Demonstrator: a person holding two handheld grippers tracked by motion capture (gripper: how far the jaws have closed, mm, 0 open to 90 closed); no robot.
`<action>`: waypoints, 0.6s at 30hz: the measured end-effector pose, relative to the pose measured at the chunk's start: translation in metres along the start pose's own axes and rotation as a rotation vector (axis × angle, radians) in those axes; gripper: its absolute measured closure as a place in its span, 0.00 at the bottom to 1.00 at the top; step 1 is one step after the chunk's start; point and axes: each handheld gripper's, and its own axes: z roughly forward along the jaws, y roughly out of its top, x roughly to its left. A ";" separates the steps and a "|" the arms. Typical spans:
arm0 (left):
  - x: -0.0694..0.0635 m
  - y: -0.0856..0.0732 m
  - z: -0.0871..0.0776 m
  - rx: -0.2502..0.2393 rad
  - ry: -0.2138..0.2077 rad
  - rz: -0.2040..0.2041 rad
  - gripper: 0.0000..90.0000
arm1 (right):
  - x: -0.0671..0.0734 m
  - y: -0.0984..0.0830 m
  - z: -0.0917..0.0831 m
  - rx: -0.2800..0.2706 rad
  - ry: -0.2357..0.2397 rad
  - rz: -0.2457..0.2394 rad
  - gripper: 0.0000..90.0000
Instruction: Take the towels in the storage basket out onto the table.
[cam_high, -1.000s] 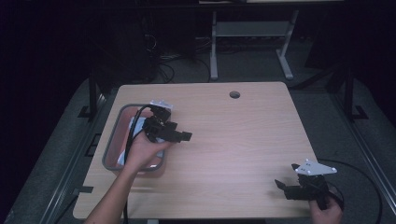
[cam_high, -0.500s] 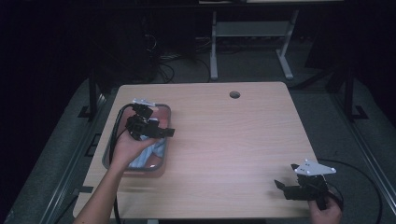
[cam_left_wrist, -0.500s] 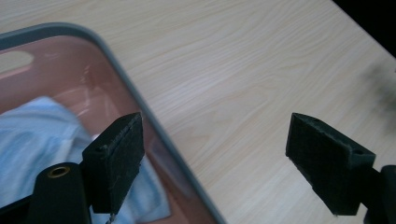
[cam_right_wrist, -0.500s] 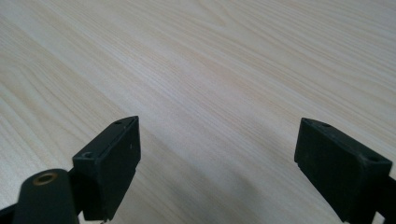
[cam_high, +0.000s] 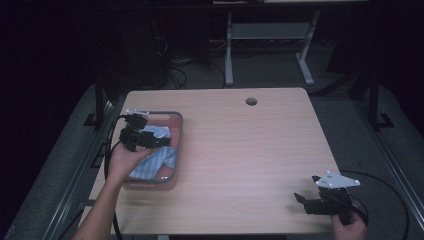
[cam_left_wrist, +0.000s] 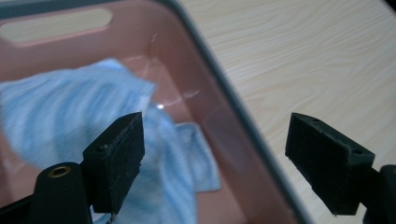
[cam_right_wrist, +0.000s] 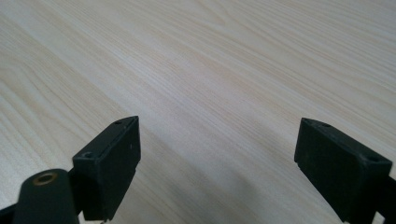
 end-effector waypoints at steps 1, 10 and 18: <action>0.002 -0.001 0.001 0.007 0.005 -0.004 0.22 | 0.000 0.000 0.000 -0.001 0.000 0.000 0.15; 0.015 -0.007 0.007 0.037 0.038 -0.043 0.23 | 0.001 0.000 0.000 -0.003 0.000 -0.008 0.15; 0.026 -0.013 0.020 0.103 0.118 -0.091 0.24 | 0.001 0.001 0.000 -0.002 0.003 -0.010 0.15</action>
